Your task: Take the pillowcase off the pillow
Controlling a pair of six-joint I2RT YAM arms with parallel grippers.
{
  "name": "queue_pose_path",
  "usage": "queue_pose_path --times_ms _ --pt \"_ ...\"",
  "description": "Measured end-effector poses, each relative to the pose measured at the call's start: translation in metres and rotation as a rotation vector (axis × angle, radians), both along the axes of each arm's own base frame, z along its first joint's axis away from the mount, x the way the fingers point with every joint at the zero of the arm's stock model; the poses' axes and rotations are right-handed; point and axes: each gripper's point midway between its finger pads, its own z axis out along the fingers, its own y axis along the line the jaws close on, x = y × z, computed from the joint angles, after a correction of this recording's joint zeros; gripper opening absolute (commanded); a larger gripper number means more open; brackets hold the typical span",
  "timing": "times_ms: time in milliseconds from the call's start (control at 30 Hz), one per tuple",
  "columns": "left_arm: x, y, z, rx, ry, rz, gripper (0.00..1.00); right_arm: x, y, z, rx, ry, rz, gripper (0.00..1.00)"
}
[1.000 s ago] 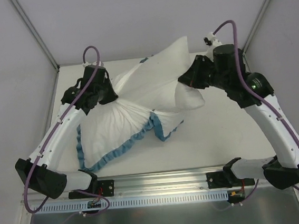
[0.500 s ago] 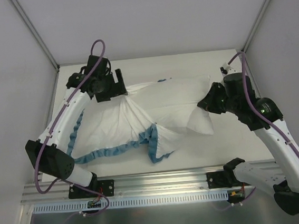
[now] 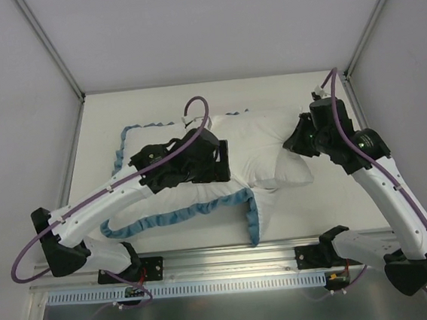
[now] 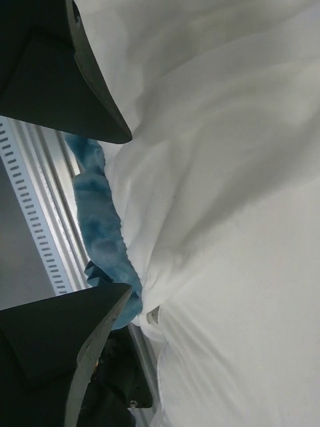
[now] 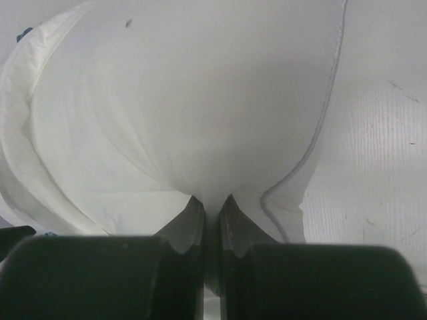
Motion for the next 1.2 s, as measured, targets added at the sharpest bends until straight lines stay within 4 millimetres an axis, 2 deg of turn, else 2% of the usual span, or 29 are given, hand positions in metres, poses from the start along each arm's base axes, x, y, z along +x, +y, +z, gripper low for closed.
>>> queue_pose_path --times_ms 100,233,333,400,467,500,567,600,733,800,833,900,1033,1200 --pt "-0.003 -0.007 -0.023 0.031 0.044 0.073 0.90 0.005 0.002 -0.001 0.005 0.000 -0.005 0.01" --pt "-0.006 -0.027 -0.054 0.095 0.071 0.118 0.94 0.006 0.003 0.003 0.014 -0.009 -0.005 0.01" --pt "-0.009 -0.044 -0.070 0.135 0.066 0.123 0.94 0.006 0.003 0.005 0.018 -0.012 -0.003 0.01" --pt "-0.011 -0.052 -0.078 0.147 0.056 0.120 0.90 0.006 0.003 0.005 0.017 -0.013 -0.003 0.01" --pt "-0.012 -0.057 -0.082 0.154 0.046 0.120 0.83 0.006 0.003 0.006 0.018 -0.014 -0.005 0.01" --pt "-0.012 -0.059 -0.085 0.157 0.046 0.121 0.71 0.006 0.003 0.006 0.018 -0.015 -0.004 0.01" --pt "-0.012 -0.062 -0.091 0.165 0.046 0.126 0.59 0.006 0.003 0.007 0.017 -0.017 -0.004 0.01" --pt "-0.010 -0.062 -0.095 0.165 0.045 0.135 0.46 0.006 0.002 0.008 0.014 -0.019 -0.004 0.01" --pt "-0.015 -0.048 -0.120 0.185 0.059 0.171 0.24 0.005 -0.004 0.018 0.012 -0.019 -0.010 0.01" --pt "-0.021 -0.034 -0.135 0.192 0.073 0.189 0.16 0.009 -0.009 0.026 0.044 -0.017 -0.025 0.01" --pt "-0.025 -0.025 -0.142 0.194 0.080 0.199 0.07 0.010 -0.013 0.032 0.066 -0.019 -0.037 0.01" --pt "-0.032 -0.007 -0.153 0.194 0.088 0.217 0.00 0.011 -0.018 0.043 0.099 -0.018 -0.050 0.01" --pt "-0.035 0.013 -0.153 0.094 0.088 0.272 0.00 0.002 -0.021 0.069 0.167 -0.023 -0.041 0.01" --pt "-0.016 0.043 -0.132 -0.095 0.104 0.400 0.00 -0.014 -0.027 0.099 0.221 -0.081 -0.039 0.01"
